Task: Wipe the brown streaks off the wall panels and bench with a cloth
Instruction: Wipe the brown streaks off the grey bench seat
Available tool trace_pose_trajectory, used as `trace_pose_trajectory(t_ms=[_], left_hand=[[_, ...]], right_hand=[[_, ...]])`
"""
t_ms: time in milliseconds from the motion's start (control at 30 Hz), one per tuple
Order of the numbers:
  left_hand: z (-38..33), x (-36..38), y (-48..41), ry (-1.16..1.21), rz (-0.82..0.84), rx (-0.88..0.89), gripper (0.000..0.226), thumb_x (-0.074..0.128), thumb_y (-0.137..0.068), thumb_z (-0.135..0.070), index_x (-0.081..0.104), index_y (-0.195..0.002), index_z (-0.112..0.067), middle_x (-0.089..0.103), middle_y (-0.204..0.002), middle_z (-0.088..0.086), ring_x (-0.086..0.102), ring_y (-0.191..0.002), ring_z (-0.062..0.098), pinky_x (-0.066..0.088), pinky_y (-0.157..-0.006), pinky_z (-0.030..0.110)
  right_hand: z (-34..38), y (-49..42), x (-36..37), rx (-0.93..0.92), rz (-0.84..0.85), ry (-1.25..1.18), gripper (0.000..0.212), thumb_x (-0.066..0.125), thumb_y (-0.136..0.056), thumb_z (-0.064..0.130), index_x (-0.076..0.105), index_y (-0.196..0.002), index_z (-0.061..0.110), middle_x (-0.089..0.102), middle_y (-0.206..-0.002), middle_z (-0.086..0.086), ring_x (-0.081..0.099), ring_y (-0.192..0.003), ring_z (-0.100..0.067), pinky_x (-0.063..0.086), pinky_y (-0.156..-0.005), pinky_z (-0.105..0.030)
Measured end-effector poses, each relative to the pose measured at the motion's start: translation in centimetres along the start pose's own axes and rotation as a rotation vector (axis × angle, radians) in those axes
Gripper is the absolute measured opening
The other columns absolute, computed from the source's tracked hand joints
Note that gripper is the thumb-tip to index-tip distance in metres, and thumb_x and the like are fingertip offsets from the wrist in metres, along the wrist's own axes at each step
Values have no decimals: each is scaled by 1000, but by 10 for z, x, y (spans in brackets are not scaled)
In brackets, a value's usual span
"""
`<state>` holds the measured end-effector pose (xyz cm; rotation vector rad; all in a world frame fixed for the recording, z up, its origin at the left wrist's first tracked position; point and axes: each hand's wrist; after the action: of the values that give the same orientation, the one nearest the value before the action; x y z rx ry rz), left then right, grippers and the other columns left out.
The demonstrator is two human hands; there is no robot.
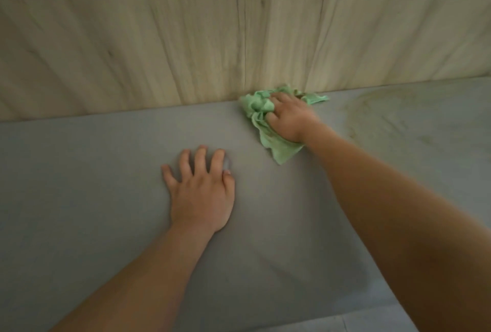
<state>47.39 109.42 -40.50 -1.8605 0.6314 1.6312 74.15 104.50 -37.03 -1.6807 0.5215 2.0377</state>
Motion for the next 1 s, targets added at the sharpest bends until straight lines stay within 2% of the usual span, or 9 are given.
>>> trace_pose_trajectory(t_ms=[100,233,300,433,567,733,800,900,1000], left_hand=[[1,1,-1,3,6,1,57,16,-95,-50,37,-146,-38,32,-163,0,23,-150,34,16,-115,71],[2,3,-1,25,19,1,57,16,-95,-50,35,-148,-38,28,-165,0,20,-152,34,14,-116,71],[2,2,0,31,37,4,57,17,-96,-50,34,-149,-38,28,-165,0,19,-152,35,14,-116,71],[5,0,0,118,66,-4,49,26,-100,-47,37,-147,-39,26,-165,-2,16,-152,30,10,-118,68],[12,-4,-7,324,96,-43,42,38,-102,-43,45,-143,-41,28,-162,-5,13,-153,23,2,-122,60],[32,-27,-21,620,207,-43,47,49,-95,-47,61,-135,-25,52,-149,5,40,-144,25,23,-122,44],[38,-46,-13,803,202,-93,48,52,-93,-40,63,-130,-13,60,-140,11,51,-135,26,36,-113,33],[39,-56,1,675,187,-110,25,52,-101,-22,67,-118,-11,67,-128,13,58,-122,30,42,-93,32],[28,-53,18,496,134,-51,26,51,-98,-21,67,-117,-11,65,-130,20,56,-124,39,44,-103,40]], right_hand=[[-42,10,-7,328,-19,99,76,27,-96,70,29,-161,30,21,-169,-10,21,-155,-34,18,-125,-47],[-41,18,-8,573,-24,85,88,16,-89,76,22,-164,29,10,-172,-13,6,-158,-39,6,-126,-56],[-17,19,-3,511,15,82,88,17,-90,76,19,-164,30,5,-173,-11,0,-158,-39,3,-126,-57],[40,41,16,150,23,92,77,22,-91,76,21,-161,45,9,-174,0,1,-160,-30,3,-128,-50],[58,89,23,63,27,81,74,24,-93,75,19,-161,48,9,-174,1,2,-160,-26,2,-129,-46],[95,180,27,14,28,48,80,31,-90,79,19,-161,45,8,-173,-3,1,-160,-30,1,-128,-47],[120,218,32,-55,25,67,84,32,-87,83,19,-161,45,8,-173,-6,0,-159,-32,1,-128,-49],[138,259,43,-207,23,71,86,30,-85,87,22,-160,46,12,-173,-3,2,-160,-31,1,-129,-50],[115,284,44,-273,-93,76,83,34,-85,88,36,-156,45,30,-168,0,19,-157,-29,11,-128,-47]])
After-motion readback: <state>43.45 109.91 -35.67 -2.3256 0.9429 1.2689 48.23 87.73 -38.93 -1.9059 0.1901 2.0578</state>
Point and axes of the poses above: each hand's wrist, its own y-axis away from the middle knuckle, its own x-axis out of the palm, z = x × y
